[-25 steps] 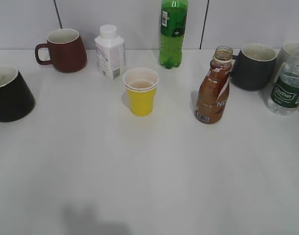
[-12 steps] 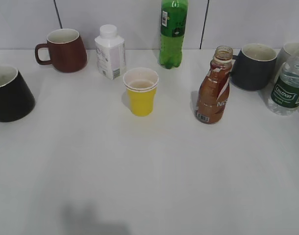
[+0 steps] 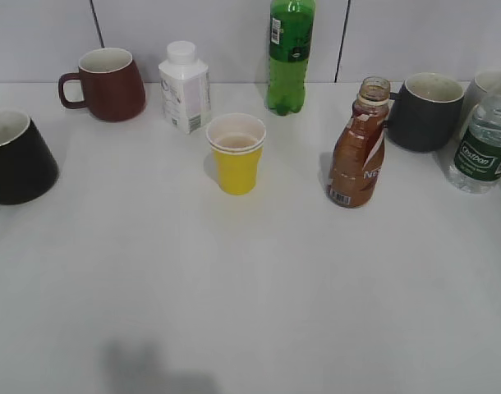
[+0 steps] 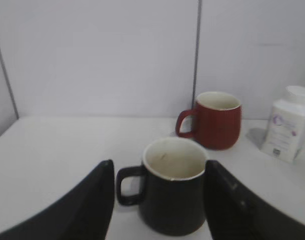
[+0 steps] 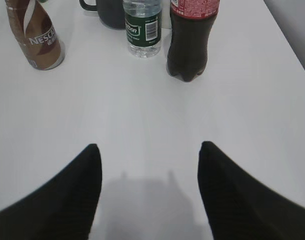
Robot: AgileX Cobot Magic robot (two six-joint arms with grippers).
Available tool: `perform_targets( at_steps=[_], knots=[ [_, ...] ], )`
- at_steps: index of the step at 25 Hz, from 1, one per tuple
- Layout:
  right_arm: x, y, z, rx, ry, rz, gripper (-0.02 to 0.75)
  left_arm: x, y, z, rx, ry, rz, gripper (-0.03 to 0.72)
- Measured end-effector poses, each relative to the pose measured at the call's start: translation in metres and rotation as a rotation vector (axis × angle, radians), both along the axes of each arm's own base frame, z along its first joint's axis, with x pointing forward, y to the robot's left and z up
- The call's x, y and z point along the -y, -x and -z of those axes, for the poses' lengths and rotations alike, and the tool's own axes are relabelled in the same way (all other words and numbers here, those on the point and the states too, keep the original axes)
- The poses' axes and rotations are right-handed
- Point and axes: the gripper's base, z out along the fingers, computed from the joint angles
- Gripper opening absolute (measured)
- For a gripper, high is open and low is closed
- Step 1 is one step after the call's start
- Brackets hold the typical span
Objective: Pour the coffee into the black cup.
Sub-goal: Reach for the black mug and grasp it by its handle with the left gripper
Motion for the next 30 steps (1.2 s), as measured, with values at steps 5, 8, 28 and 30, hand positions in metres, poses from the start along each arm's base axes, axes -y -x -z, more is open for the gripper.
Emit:
perform_targets(
  at_steps=[5, 8, 28, 30],
  knots=[
    [0.000, 0.000, 0.000, 0.000, 0.000, 0.000, 0.480, -0.004, -0.010, 0.007, -0.025, 0.038, -0.036, 0.437],
    [0.000, 0.000, 0.000, 0.000, 0.001, 0.000, 0.480, -0.004, -0.017, 0.014, -0.076, 0.044, -0.038, 0.438],
    [0.000, 0.000, 0.000, 0.001, 0.000, 0.001, 0.480, -0.010, -0.069, 0.060, -0.181, 0.057, -0.096, 0.438],
    [0.000, 0.000, 0.000, 0.001, 0.000, 0.001, 0.480, -0.010, -0.073, 0.064, -0.170, 0.052, -0.101, 0.438]
  ],
)
